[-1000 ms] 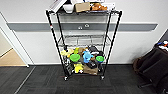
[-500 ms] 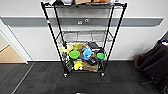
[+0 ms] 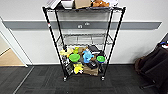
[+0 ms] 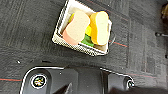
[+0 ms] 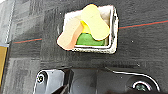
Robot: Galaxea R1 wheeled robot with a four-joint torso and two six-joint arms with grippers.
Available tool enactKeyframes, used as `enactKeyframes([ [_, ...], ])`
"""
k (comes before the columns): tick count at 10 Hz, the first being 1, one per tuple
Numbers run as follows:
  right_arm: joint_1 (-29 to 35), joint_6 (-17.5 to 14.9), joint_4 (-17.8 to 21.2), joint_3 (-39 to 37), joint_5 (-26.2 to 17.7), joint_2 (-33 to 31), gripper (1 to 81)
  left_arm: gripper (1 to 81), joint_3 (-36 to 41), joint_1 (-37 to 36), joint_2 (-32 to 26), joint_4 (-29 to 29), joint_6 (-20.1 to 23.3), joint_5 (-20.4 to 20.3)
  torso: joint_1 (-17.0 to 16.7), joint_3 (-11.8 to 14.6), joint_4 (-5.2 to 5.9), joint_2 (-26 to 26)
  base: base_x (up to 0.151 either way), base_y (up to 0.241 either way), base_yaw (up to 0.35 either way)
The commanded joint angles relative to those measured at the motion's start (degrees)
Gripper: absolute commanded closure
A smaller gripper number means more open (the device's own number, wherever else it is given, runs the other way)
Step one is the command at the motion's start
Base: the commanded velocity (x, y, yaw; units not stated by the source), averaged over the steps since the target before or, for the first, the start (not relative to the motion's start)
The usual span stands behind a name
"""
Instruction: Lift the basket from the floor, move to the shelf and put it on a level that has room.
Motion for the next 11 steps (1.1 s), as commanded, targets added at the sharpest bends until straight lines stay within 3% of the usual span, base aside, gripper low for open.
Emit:
enactKeyframes([
  [1,2.59,0.64,1.19,-1.01,-2.31,-0.86,1.0,1.0,0.12,-2.76,-1.22,-1.17,-0.12,3.87,3.61,0.0,0.0,-5.6,0.0,0.0,0.0],
  [4,1.54,0.55,1.1,-1.1,-2.31,-0.6,1.0,1.0,0.21,-2.75,-0.17,-1.61,-0.11,4.48,7.3,0.0,0.0,-11.48,0.0,0.0,0.0],
  [6,1.36,0.55,0.75,-0.84,-2.4,-0.51,1.0,1.0,0.74,-2.67,-0.16,-1.26,-0.11,6.15,9.66,-5.48,0.0,-15.23,0.0,0.0,0.0],
  [8,1.01,0.55,0.84,-0.66,-2.4,-0.42,1.0,1.0,0.74,-2.31,-0.51,-1.52,-0.11,5.98,11.54,-7.62,0.0,-18.23,0.0,0.0,0.0],
  [11,1.19,0.55,1.1,-0.84,-2.4,-0.15,1.0,1.0,0.82,-2.4,-1.31,-1.87,-0.11,5.8,15.23,-12.99,0.0,-24.02,0.0,0.0,0.0],
])
